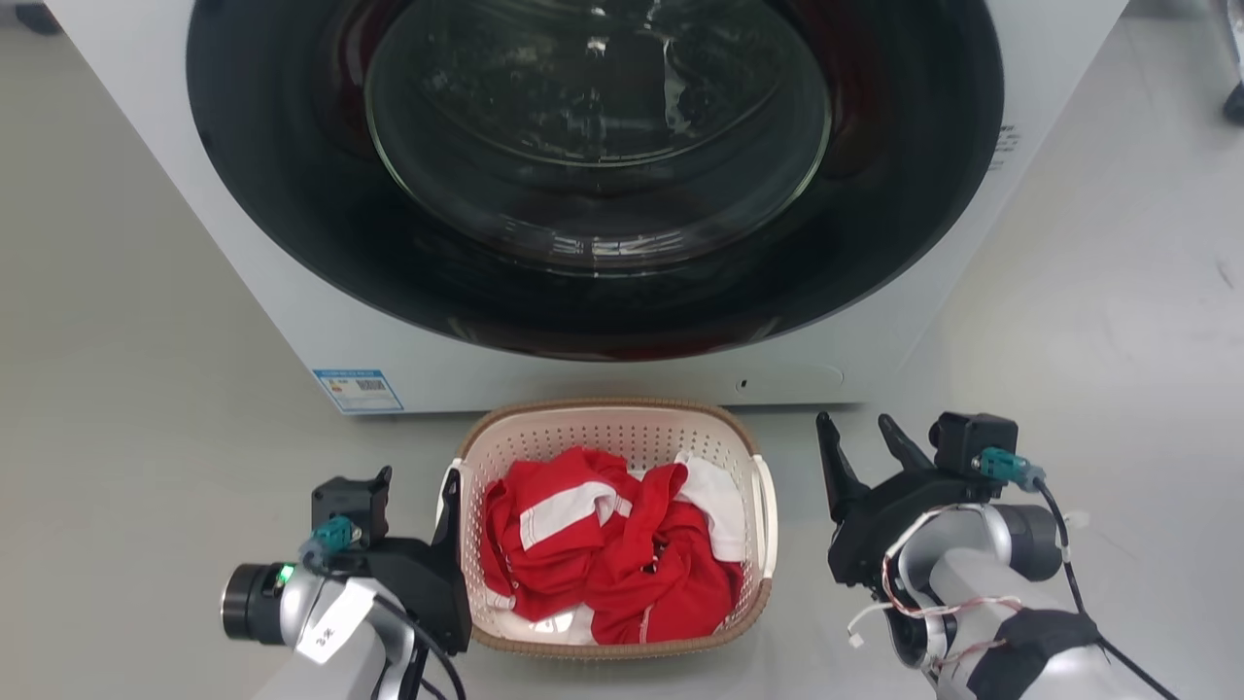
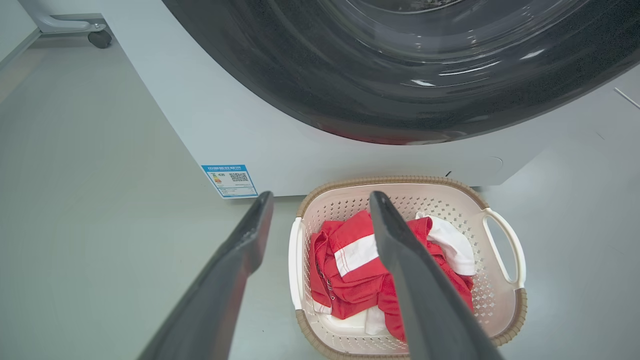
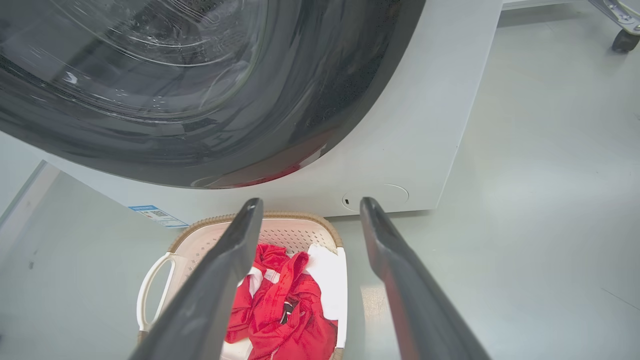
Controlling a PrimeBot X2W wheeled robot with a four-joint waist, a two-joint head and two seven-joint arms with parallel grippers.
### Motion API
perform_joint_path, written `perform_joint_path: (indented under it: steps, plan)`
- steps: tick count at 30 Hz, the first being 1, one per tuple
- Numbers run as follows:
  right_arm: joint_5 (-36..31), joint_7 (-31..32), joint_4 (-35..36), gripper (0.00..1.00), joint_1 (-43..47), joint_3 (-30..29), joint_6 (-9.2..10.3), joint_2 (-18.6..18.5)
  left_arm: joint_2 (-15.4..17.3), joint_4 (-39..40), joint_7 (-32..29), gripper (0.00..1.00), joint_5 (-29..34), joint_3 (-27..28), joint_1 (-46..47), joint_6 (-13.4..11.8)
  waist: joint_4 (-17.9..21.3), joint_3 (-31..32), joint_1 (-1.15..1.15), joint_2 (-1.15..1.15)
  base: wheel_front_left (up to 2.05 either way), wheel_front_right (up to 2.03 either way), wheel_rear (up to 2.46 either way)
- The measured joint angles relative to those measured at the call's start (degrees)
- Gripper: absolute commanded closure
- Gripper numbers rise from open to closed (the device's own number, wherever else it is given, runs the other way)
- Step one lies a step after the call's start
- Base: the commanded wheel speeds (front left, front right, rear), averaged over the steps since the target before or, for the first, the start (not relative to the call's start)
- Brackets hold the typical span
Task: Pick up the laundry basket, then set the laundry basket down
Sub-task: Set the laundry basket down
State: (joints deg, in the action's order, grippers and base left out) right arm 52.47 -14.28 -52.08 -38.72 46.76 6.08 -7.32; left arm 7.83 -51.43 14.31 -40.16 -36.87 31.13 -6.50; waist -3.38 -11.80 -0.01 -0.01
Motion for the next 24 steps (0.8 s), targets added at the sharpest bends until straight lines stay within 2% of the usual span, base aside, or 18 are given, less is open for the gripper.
perform_joint_path:
  steps: [11,24]
  plan:
    - [-7.0,0.0,12.0,0.00,11.0,-6.5,0.97,-2.5,2.5,11.5,0.0,0.00,5.1,5.6,-11.6,-0.6,0.5,5.6,0.00,0.00,0.00,0.00,0.00]
    - [-16.2,0.0,24.1,0.00,23.3,-16.1,1.07,-3.5,2.0,22.9,0.0,0.00,13.2,18.0,-23.6,-0.6,1.2,10.0,0.00,0.00,0.00,0.00,0.00]
